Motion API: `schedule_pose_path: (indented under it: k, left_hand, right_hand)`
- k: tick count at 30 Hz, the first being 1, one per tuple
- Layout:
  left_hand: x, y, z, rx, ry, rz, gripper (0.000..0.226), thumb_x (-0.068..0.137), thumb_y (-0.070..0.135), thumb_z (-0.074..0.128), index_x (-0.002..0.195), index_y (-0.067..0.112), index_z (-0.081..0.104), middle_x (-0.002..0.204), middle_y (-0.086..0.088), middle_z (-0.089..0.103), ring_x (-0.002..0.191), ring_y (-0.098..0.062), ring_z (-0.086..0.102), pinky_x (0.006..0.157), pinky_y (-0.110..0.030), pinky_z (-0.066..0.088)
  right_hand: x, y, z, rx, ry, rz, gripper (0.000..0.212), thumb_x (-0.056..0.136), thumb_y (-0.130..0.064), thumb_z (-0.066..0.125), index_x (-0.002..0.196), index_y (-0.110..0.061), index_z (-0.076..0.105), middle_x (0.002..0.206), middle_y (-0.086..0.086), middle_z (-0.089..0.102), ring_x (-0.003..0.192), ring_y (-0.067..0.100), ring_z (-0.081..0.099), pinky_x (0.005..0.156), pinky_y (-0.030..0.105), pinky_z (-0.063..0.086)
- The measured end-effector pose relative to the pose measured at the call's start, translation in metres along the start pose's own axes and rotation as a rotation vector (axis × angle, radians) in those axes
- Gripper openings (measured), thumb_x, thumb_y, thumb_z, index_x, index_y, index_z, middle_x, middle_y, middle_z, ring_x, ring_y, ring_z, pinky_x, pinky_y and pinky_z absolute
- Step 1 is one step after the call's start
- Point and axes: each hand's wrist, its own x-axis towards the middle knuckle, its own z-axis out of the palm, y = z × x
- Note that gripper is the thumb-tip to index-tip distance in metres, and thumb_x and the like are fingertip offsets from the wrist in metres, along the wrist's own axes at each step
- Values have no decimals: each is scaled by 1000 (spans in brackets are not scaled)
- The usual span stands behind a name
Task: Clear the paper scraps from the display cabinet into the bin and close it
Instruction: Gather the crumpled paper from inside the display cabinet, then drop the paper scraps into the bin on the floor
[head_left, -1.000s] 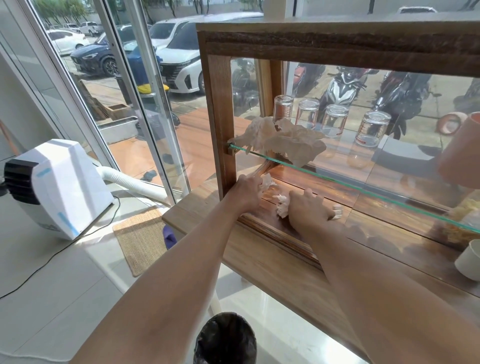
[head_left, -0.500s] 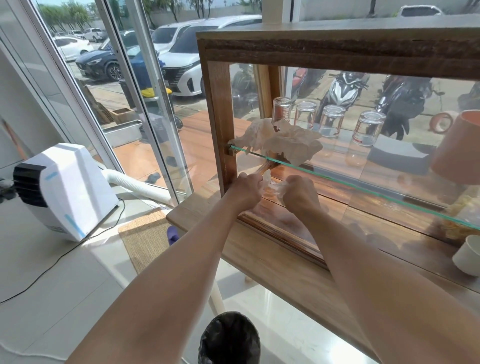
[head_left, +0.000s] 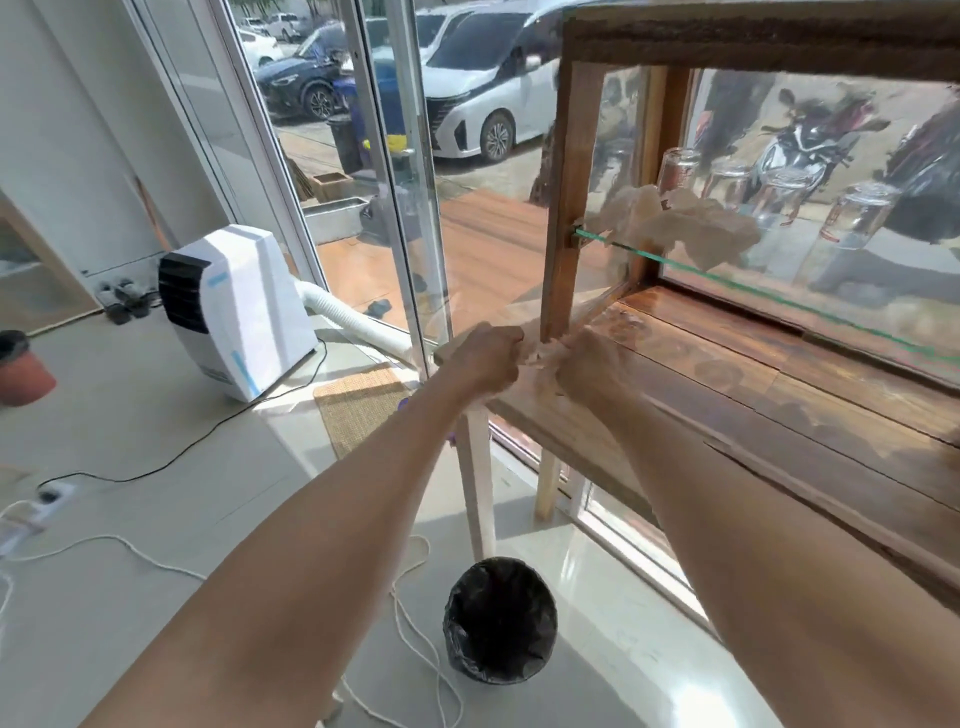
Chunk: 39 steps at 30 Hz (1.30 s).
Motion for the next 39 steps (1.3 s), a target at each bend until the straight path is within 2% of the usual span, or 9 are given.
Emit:
schedule_pose_path:
  k: [3,6,12,17,22,28,33,35,39]
  left_hand:
    - [-24,-33,-3,-67,40,-59,16,84,-4,43,85,1,58,92,-17,60,88,-31,58,65,-29,40]
    - [-43,-60,-1,-131,76,-101,20,91,6,39,80,4,55,87,-13,55,69,-20,53,51,-18,37]
    - [-57,-90,13,-216,106,-215,22,83,5,39,81,5,61,91,-16,62,67,-20,49,55,-30,36]
    - [-56,-108,27,-275,85,-294,15,79,6,46,66,13,51,88,-13,61,77,-29,58,61,-38,49]
    - [-62,-131,60,-299,49,-354,24,77,-3,36,66,16,49,93,-13,49,63,-19,44,47,-17,33]
    - [-75,-182,144,-351,-23,-485,22,78,6,35,64,18,47,82,-13,57,77,-28,49,57,-30,31]
    - [-85,-224,234,-395,-134,-641,22,83,2,36,84,11,56,90,-9,57,83,-28,53,63,-30,38]
    - [-86,-243,276,-422,-171,-697,24,79,0,35,88,9,55,101,-15,59,92,-33,58,68,-32,41]
    - [-83,-266,344,-428,-240,-795,31,96,17,36,115,5,58,128,-22,54,117,-36,52,93,-37,41]
  right_hand:
    - [-21,-17,25,18,-114,-21,28,89,-15,53,110,-5,67,115,15,67,112,33,62,88,36,48]
    - [-37,-34,49,-49,-214,-110,13,91,-16,52,95,-11,64,103,15,68,99,29,65,82,30,47]
    - [-46,-40,82,118,-278,-45,15,75,-14,60,83,-4,68,79,8,66,79,29,67,61,29,45]
    - [-43,-31,93,84,-311,-83,21,73,-9,59,58,-13,46,61,-1,47,59,21,48,56,31,42]
    - [-42,-5,132,56,-376,-103,32,77,-8,61,55,-16,39,67,6,50,66,25,48,54,28,37]
    - [-50,52,211,-112,-541,-72,24,81,-17,64,63,-14,49,96,17,67,91,33,64,60,24,34]
    - [-59,109,277,-152,-636,10,33,87,-17,54,57,-22,40,78,7,59,87,32,61,64,26,37]
    - [-60,131,303,-137,-656,89,17,87,-19,51,75,-10,59,94,14,66,97,35,62,73,31,43]
    - [-55,184,364,-155,-716,188,42,84,-29,40,116,-13,62,117,13,63,107,35,62,79,36,49]
